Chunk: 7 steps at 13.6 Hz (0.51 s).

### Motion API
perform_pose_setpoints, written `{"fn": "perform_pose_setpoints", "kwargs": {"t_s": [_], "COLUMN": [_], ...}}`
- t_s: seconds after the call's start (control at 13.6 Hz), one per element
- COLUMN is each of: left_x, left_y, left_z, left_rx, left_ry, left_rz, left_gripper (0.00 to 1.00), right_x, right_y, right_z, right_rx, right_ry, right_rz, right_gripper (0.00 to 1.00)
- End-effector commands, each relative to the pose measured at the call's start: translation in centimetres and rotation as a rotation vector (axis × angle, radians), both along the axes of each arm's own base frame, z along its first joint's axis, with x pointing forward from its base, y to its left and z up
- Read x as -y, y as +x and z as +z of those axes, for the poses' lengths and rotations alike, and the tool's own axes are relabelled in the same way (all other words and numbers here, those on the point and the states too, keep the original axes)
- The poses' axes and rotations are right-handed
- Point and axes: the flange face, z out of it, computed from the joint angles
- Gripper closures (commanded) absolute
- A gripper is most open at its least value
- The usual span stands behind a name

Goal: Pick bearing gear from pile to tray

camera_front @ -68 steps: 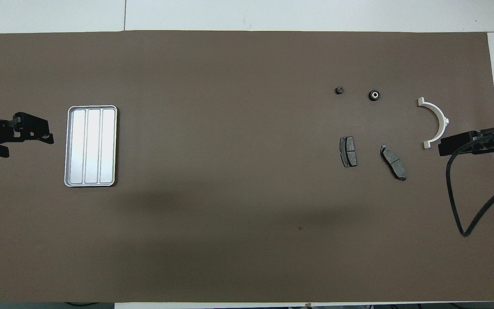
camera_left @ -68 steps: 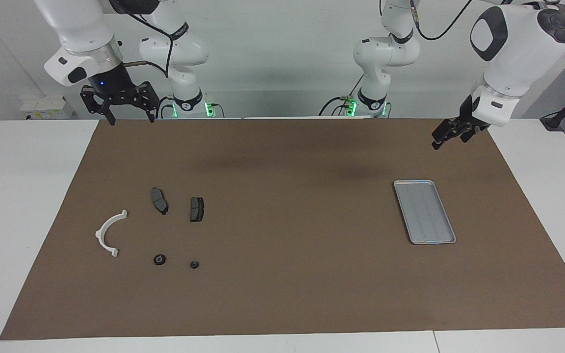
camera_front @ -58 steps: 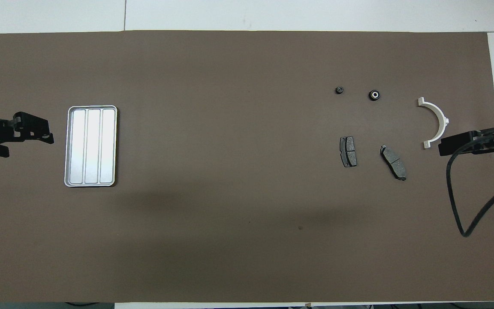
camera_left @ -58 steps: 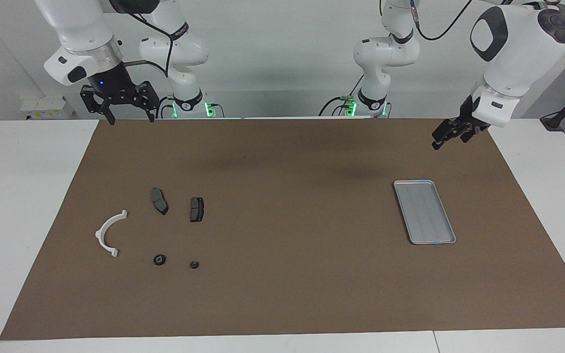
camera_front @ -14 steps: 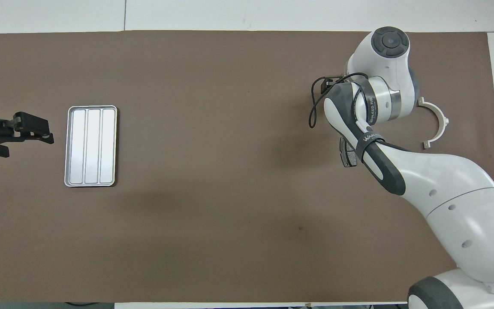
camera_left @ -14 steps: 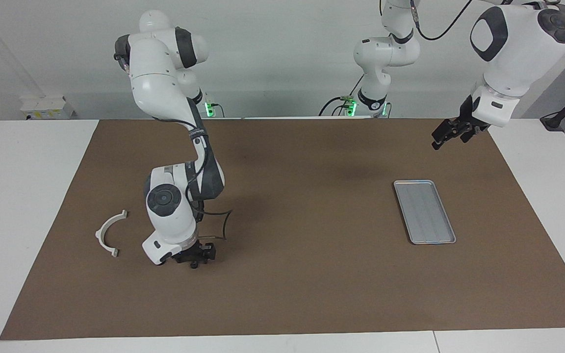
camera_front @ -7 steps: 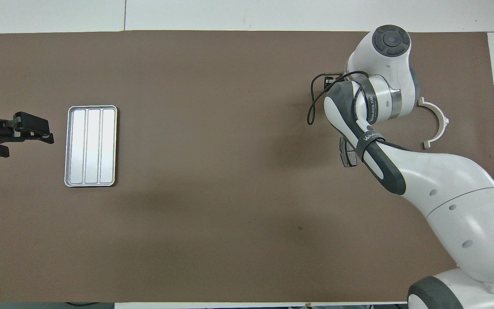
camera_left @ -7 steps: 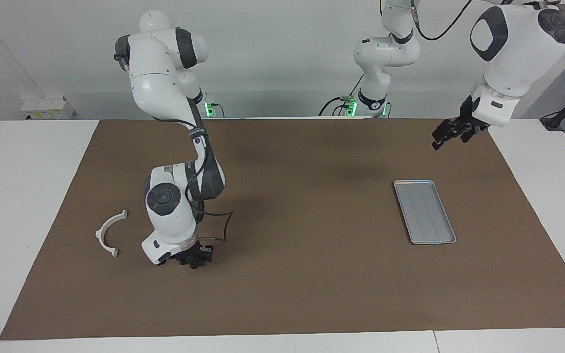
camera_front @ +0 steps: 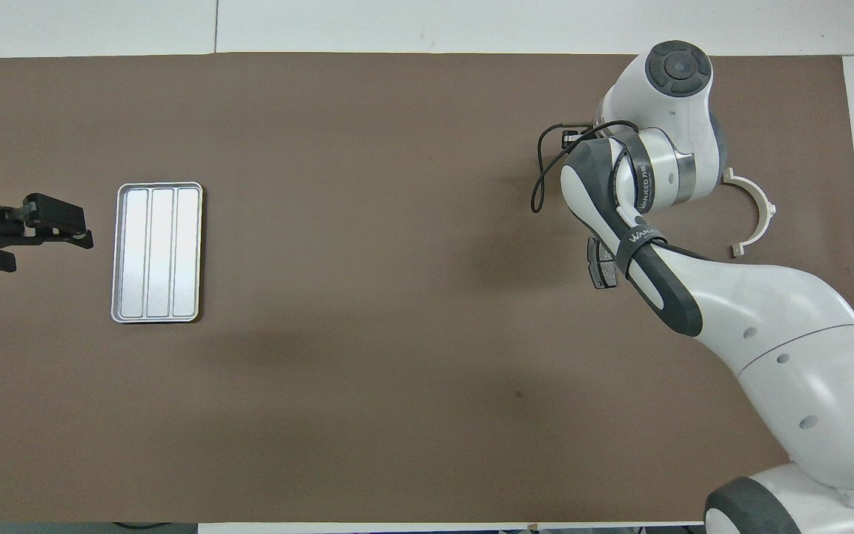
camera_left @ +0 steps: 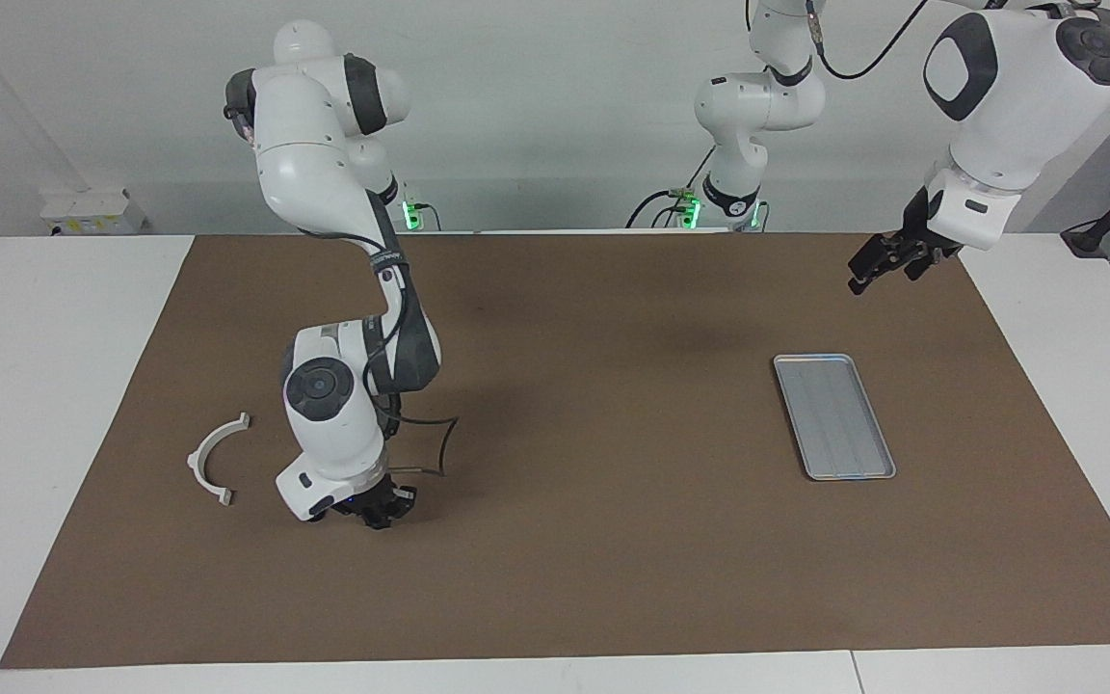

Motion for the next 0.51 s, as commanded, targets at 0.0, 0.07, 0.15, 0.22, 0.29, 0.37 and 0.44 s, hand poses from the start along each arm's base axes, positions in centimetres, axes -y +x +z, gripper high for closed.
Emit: {"fn": "perform_pose_setpoints", "kwargs": {"t_s": [0.0,0.07,0.15,0.22,0.29,0.37,0.44], "left_x": [0.0,0.1,0.0,0.0,0.1,0.0,0.0], "left_y": [-0.4,-0.4,-0.4,-0.3,-0.4,-0.4,-0.4], "left_z": [0.5,0.4,0.4,0.5,0.5,0.4,0.4], "left_rx": [-0.002,-0.004,-0.004,-0.002,-0.002,-0.004,-0.004], "left_ry": [-0.008,-0.007,-0.008,-0.007,-0.007,-0.007,-0.008], "left_rz": [-0.006,-0.008,-0.006,-0.007,-0.008,-0.007,-0.006], "left_gripper": [0.00,0.00,0.00,0.00,0.00,0.00,0.00], "right_x": [0.0,0.0,-0.3,-0.9,-1.9,-4.2,-5.4], "right_y": [0.3,0.0,-0.3,-0.8,-1.6,-3.0,-4.2], "right_z": [-0.9,0.0,1.9,4.9,7.9,11.8,14.3], "right_rx": [-0.001,-0.019,-0.039,-0.060,-0.089,-0.096,-0.107], "right_ry": [-0.013,-0.021,-0.024,-0.019,-0.018,-0.017,-0.020], "right_rz": [-0.016,-0.015,-0.012,-0.010,-0.003,0.026,0.041], "right_gripper": [1.00,1.00,1.00,1.00,1.00,1.00,1.00]}}
